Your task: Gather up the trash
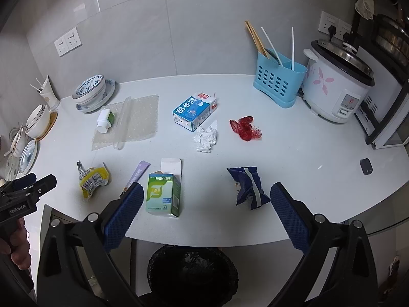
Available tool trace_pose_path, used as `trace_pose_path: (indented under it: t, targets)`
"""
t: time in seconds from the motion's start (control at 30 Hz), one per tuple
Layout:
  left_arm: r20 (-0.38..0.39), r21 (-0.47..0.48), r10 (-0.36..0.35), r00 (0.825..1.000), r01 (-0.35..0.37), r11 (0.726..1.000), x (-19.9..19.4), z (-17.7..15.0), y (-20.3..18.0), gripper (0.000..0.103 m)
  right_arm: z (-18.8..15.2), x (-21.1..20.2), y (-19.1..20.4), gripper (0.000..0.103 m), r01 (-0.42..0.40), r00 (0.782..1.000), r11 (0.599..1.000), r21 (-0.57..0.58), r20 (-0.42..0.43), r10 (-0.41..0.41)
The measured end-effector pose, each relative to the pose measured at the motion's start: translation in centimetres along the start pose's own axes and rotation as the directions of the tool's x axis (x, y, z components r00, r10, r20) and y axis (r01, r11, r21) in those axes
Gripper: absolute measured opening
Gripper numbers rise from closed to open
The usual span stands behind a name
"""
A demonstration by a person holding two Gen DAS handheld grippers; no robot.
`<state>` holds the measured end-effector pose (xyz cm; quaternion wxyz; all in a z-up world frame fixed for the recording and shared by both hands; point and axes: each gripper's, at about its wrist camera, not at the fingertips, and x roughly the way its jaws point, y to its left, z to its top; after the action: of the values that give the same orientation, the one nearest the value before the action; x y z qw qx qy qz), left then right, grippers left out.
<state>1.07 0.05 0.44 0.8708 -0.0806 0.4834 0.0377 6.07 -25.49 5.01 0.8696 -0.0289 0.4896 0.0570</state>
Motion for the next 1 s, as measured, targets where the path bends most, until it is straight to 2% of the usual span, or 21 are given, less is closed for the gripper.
trace_pose_path:
  t: [1.0]
  targets:
    - [-0.007,0.013,-0.003,1.000,0.003,1.000,-0.77,0.00,-0.36,0.097,-0.31,0.14,-0.29,0.095,-0.009,1.000,1.000,0.024,-0.018,0.010]
